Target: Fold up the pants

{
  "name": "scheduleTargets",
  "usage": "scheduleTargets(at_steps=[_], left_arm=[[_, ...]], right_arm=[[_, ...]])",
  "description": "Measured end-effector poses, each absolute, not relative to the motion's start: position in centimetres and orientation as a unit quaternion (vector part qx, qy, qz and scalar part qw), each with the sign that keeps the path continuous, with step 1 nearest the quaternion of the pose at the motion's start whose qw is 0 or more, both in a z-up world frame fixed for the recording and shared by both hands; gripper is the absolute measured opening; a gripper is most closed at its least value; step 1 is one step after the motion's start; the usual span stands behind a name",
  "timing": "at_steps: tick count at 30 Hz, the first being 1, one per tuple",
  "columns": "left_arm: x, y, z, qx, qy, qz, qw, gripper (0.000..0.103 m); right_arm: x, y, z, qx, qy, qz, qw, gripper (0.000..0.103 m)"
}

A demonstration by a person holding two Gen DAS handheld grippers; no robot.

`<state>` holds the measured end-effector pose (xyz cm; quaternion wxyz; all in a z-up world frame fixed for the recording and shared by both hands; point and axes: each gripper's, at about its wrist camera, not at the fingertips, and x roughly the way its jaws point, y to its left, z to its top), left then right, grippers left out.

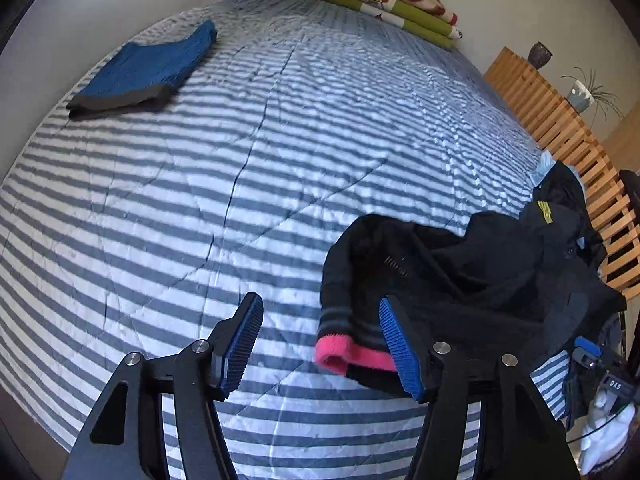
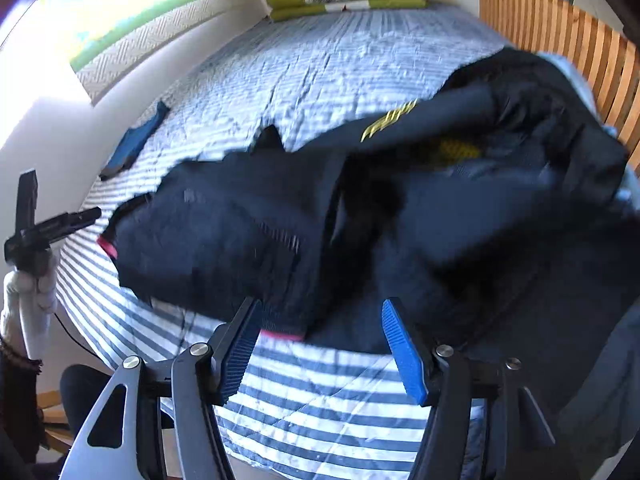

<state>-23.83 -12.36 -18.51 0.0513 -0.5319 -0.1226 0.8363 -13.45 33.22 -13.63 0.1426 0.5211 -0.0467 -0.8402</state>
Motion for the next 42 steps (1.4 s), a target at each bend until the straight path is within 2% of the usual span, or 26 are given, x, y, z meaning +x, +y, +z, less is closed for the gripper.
scheduleTargets(at_steps=[4, 5, 6, 8, 9, 10, 12, 19, 22, 25, 28, 34, 38, 42], left_arm=[[-24.0, -12.9, -21.1, -0.55, -0.178, 0.813, 0.069, 0.062], [-24.0, -12.8, -21.5, -0.552, -0.191, 0.808, 0.077, 0.045], [-23.9, -12.5, -21.9, -0.556, -0.196, 0.804, 0.08, 0.022], [-23.3, -11.7, -21.5, -0.553, -0.182, 0.809, 0.076, 0.014], [-22.7, -11.4, -21.0, -0.546, -0.172, 0.816, 0.076, 0.012], [-21.8, -11.2, -20.3, -0.539, -0.169, 0.821, 0.079, 0.012], [-19.6, -11.5, -18.6, -0.525, -0.173, 0.829, 0.084, 0.011], [-8.4, -12.7, -12.1, -0.492, -0.18, 0.845, 0.109, 0.011], [-6.8, -12.2, -10.6, -0.501, -0.167, 0.841, 0.115, 0.011], [-9.3, -10.6, -10.4, -0.515, -0.142, 0.838, 0.112, 0.011], [-14.6, -8.3, -11.6, -0.536, -0.122, 0.828, 0.11, 0.011], [-26.4, -3.3, -15.6, -0.563, -0.097, 0.816, 0.087, 0.012], [-32.3, -1.1, -18.1, -0.571, -0.087, 0.813, 0.076, 0.021], [-36.2, -1.5, -20.4, -0.591, -0.124, 0.792, 0.09, 0.04]], right_arm=[[-14.5, 31.8, -17.6, 0.542, -0.081, -0.825, 0.137, 0.058], [-14.9, 31.7, -18.0, 0.542, -0.094, -0.824, 0.138, 0.058], [-15.1, 31.5, -18.1, 0.536, -0.109, -0.824, 0.146, 0.058], [-15.2, 31.0, -17.7, 0.526, -0.126, -0.825, 0.164, 0.056], [-15.1, 30.8, -17.3, 0.524, -0.123, -0.827, 0.163, 0.041], [-14.9, 30.5, -16.9, 0.526, -0.111, -0.828, 0.16, 0.022], [-14.0, 30.6, -15.8, 0.531, -0.099, -0.824, 0.174, 0.012], [-6.6, 34.7, -9.0, 0.5, -0.128, -0.829, 0.215, 0.008], [-3.4, 36.3, -6.0, 0.486, -0.14, -0.828, 0.244, 0.008], [-3.1, 36.7, -3.9, 0.473, -0.13, -0.836, 0.245, 0.008], [-5.9, 36.7, -4.2, 0.48, -0.163, -0.828, 0.24, 0.007], [-15.9, 37.0, -8.6, 0.498, -0.23, -0.818, 0.175, 0.007], [-22.3, 37.2, -11.0, 0.506, -0.232, -0.819, 0.137, 0.006], [-27.7, 37.0, -13.5, 0.525, -0.217, -0.815, 0.118, 0.006]])
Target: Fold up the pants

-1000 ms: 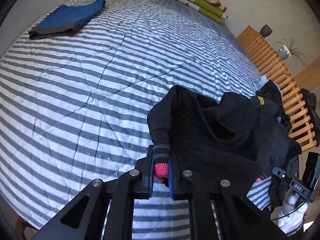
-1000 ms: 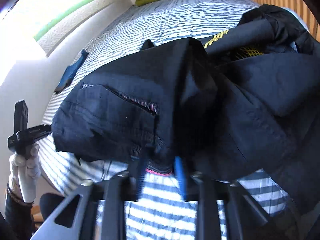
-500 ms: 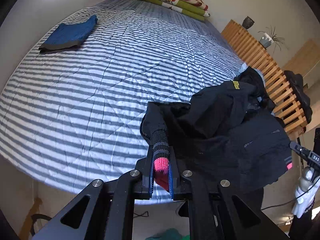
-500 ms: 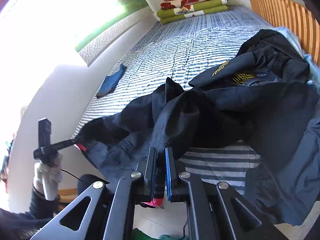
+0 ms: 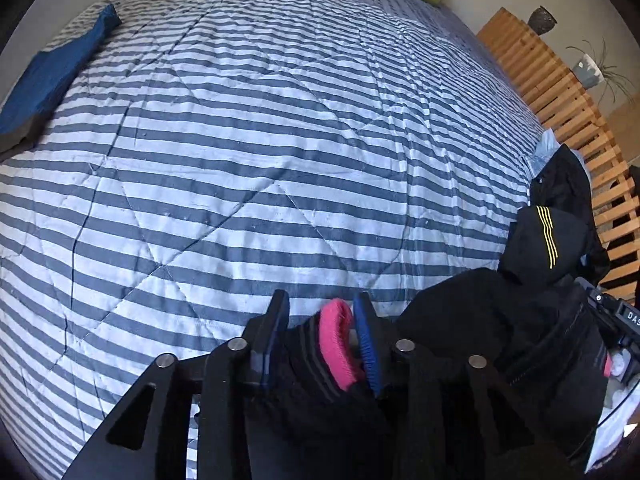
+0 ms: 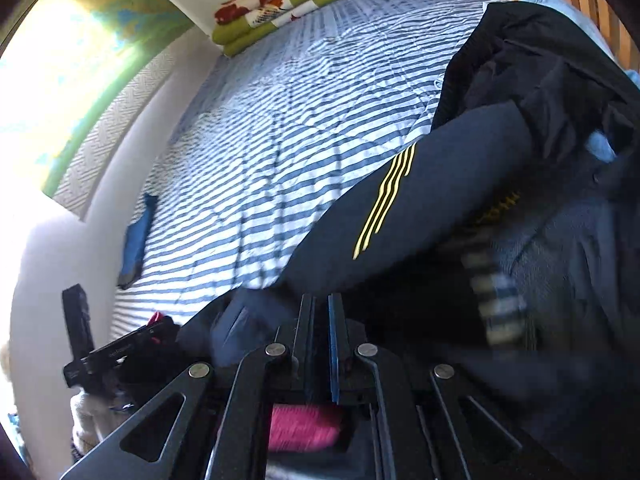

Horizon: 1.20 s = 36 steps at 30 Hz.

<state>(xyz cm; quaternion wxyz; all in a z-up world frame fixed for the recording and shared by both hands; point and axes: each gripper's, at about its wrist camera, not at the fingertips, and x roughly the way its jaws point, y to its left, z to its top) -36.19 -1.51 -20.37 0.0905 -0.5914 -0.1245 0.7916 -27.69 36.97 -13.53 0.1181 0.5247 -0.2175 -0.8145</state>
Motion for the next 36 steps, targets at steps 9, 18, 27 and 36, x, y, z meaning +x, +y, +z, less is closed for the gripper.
scheduleTargets(at_steps=[9, 18, 27, 36], left_arm=[[-31.7, -9.7, -15.2, -0.51, -0.16, 0.838, 0.108, 0.072], [-24.5, -8.4, -18.1, -0.536, -0.068, 0.83, 0.141, 0.072], [-25.9, -5.6, -18.8, -0.529, -0.064, 0.833, 0.152, 0.072], [-32.4, -4.5, -23.0, -0.544, -0.108, 0.804, 0.214, 0.09]], right_arm=[[-25.5, 41.7, -10.6, 0.474, -0.224, -0.833, 0.175, 0.043], [-13.9, 37.8, -10.3, 0.444, 0.064, -0.873, 0.193, 0.06], [-14.0, 29.1, -10.1, 0.339, 0.247, -0.885, 0.201, 0.072], [-21.6, 28.6, -10.9, 0.347, 0.152, -0.89, 0.253, 0.074]])
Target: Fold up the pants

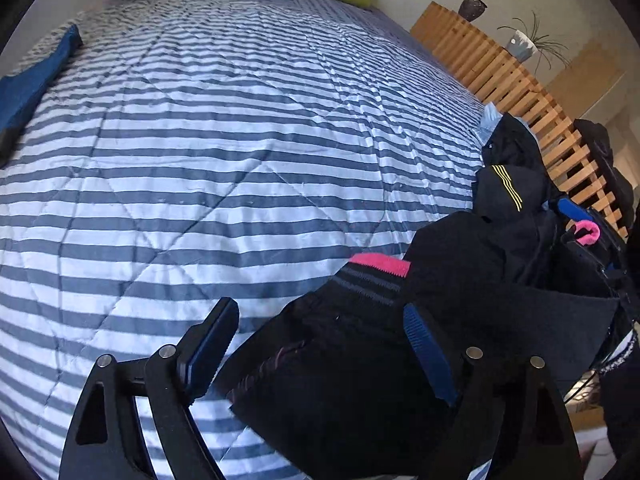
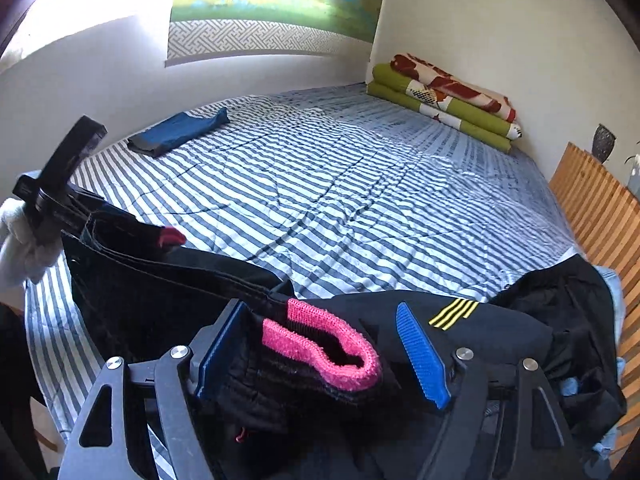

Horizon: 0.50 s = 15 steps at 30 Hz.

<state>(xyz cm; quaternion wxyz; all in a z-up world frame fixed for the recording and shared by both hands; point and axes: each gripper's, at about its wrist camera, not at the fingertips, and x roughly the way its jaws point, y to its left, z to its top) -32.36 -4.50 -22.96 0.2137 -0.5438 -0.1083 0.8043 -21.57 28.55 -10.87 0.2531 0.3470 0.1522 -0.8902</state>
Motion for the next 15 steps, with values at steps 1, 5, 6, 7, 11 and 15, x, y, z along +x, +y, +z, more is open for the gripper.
scheduleTargets(at_steps=[1, 5, 6, 7, 11, 15], left_arm=[[-33.0, -4.3, -23.7, -0.548, -0.125, 0.797, 0.222, 0.091], [-33.5, -3.0, -25.3, -0.55, -0.15, 0.784, 0.246, 0.088], [-33.3, -2.7, -25.2, -0.545, -0.143, 0.787, 0.253, 0.08], [-33.0, -2.5, -25.2, -0.545, -0.143, 0.784, 0.26, 0.077], [-31.2, -2.3, -24.5, -0.534, -0.128, 0.794, 0.261, 0.065], [-28.9, -2.2, -23.4, -0.522, -0.098, 0.811, 0.245, 0.05]], right_arm=[[-22.2, 28.6, -11.2, 0.353, 0.138, -0.887, 0.265, 0.075], [-24.7, 29.1, -12.3, 0.385, 0.064, -0.867, 0.31, 0.075], [-25.0, 29.3, -12.6, 0.391, 0.047, -0.863, 0.316, 0.075], [-25.3, 29.4, -12.8, 0.396, 0.033, -0.86, 0.321, 0.075], [-25.3, 29.9, -12.6, 0.408, 0.008, -0.851, 0.331, 0.055], [-23.3, 31.2, -12.1, 0.411, 0.018, -0.847, 0.336, 0.065]])
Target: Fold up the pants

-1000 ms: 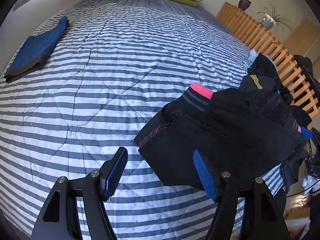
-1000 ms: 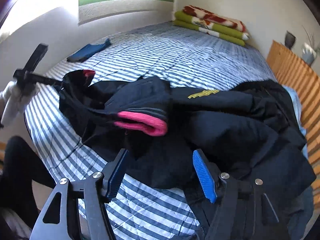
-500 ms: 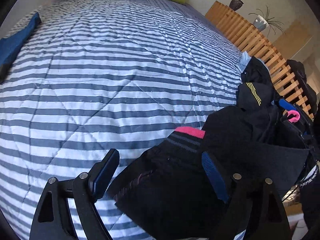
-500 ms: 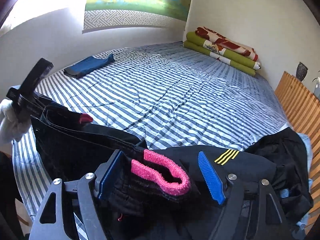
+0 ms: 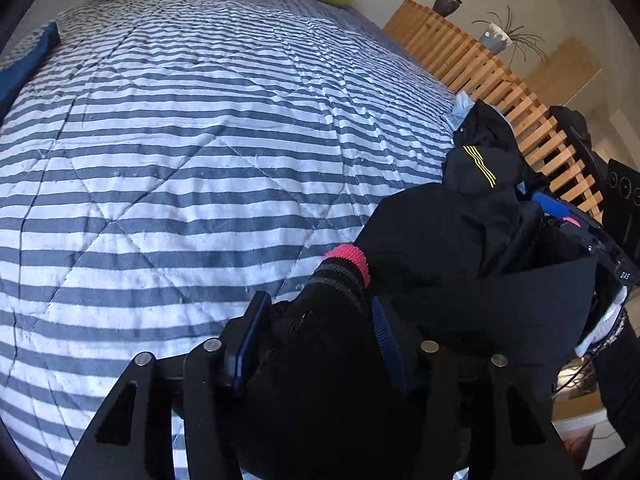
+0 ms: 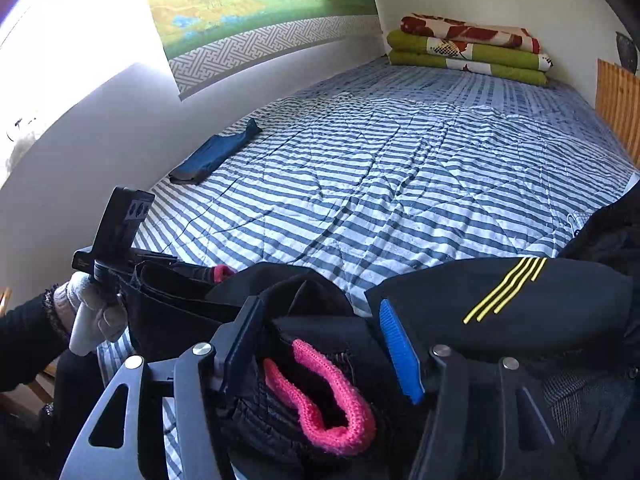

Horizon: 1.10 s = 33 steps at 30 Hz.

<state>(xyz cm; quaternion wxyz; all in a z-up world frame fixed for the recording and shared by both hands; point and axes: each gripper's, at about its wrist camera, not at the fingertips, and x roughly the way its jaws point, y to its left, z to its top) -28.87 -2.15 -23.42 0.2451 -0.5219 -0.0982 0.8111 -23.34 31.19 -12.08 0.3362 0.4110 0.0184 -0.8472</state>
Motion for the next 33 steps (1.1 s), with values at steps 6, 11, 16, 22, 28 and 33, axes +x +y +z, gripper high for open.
scheduleTargets(at_steps=[6, 11, 16, 22, 28, 33], left_arm=[[-26.7, -5.1, -21.4, -0.496, -0.125, 0.831, 0.218, 0.044], [-25.7, -7.7, -20.8, -0.482, -0.153, 0.84, 0.194, 0.041], [-25.2, -9.5, -20.3, -0.473, -0.181, 0.844, 0.179, 0.038], [-24.9, -9.7, -16.5, -0.437, -0.191, 0.861, 0.174, 0.036], [-25.7, -12.5, -5.8, -0.35, -0.211, 0.897, 0.167, 0.034], [-26.1, -17.9, 4.2, -0.274, -0.201, 0.934, 0.11, 0.033]], right_arm=[[-20.0, 33.1, -11.2, 0.406, 0.048, -0.848, 0.338, 0.07], [-18.9, 32.2, -11.0, 0.387, 0.079, -0.852, 0.345, 0.07], [-18.9, 30.5, -12.1, 0.386, 0.117, -0.846, 0.349, 0.07], [-18.7, 31.2, -11.5, 0.408, 0.111, -0.85, 0.314, 0.012], [-17.5, 29.2, -2.7, 0.352, 0.132, -0.884, 0.277, 0.01], [-17.7, 25.0, 8.1, 0.297, 0.085, -0.911, 0.273, 0.01]])
